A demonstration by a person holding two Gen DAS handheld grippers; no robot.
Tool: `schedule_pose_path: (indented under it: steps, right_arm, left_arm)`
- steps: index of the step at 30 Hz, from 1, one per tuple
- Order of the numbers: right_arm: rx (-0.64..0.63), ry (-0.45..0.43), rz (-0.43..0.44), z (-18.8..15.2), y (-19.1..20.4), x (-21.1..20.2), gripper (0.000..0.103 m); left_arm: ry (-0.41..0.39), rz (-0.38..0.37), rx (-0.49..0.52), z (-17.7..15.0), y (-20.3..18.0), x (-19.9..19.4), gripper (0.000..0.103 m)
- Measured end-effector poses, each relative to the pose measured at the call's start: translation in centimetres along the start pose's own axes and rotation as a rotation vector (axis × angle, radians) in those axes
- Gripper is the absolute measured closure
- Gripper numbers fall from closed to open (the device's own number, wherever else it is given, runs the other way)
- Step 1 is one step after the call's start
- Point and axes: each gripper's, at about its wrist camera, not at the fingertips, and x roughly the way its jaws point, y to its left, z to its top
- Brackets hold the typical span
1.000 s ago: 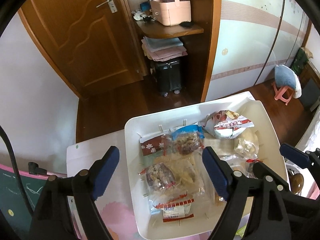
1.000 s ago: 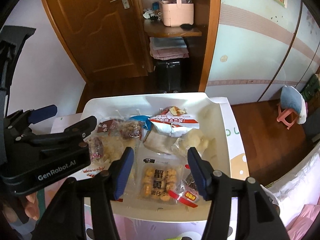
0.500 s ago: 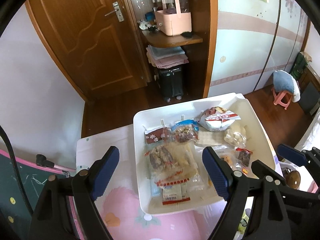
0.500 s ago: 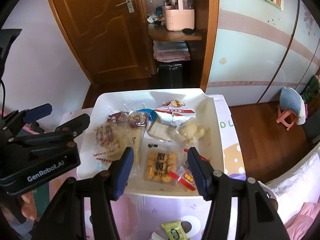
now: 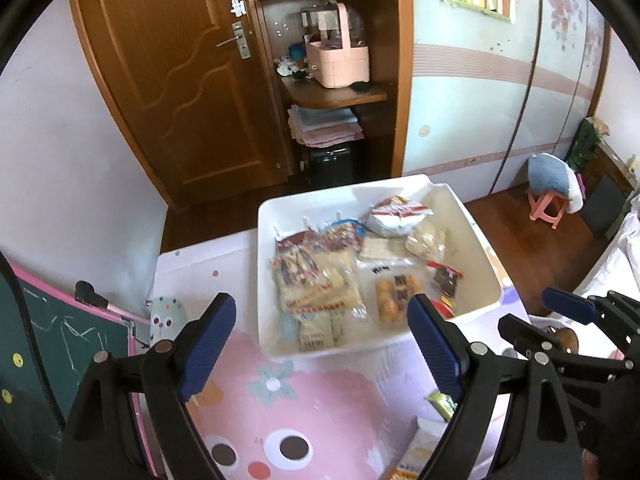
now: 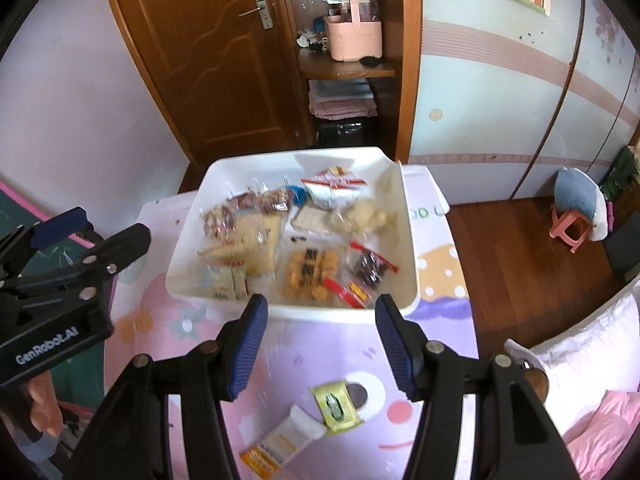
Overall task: Organize snacks
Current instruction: 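Move both tools back down over the last two snacks, then grasp the white OATS stick with left tool while right tool grasps green pastry pack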
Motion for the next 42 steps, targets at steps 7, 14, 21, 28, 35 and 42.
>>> schedule_pose_path:
  steps: [7, 14, 21, 28, 35, 42]
  right_arm:
    - [-0.004, 0.014, -0.027, -3.6, -1.6, -1.1, 0.047]
    - [0.019, 0.049, -0.042, -6.9, -3.1, 0.0, 0.047]
    - [0.092, 0.138, -0.036, -10.5, -5.1, 3.1, 0.047]
    - [0.125, 0.216, -0.034, -13.2, -6.3, 6.4, 0.047]
    - [0.112, 0.248, -0.021, -14.1, -6.2, 8.3, 0.047]
    - [0.064, 0.266, -0.006, -14.1, -5.1, 10.2, 0.047]
  left_arm:
    - [0.023, -0.036, 0.014, -4.4, -2.1, -1.4, 0.016]
    - [0.108, -0.064, 0.029, -8.9, -4.2, 0.4, 0.016]
    - [0.241, -0.075, 0.034, -14.2, -6.6, 4.1, 0.016]
    - [0.37, -0.068, 0.047, -19.0, -8.5, 8.1, 0.016]
    - [0.452, -0.071, 0.033, -21.7, -9.2, 11.1, 0.016]
    - [0.49, -0.111, -0.024, -22.6, -9.1, 12.6, 0.016]
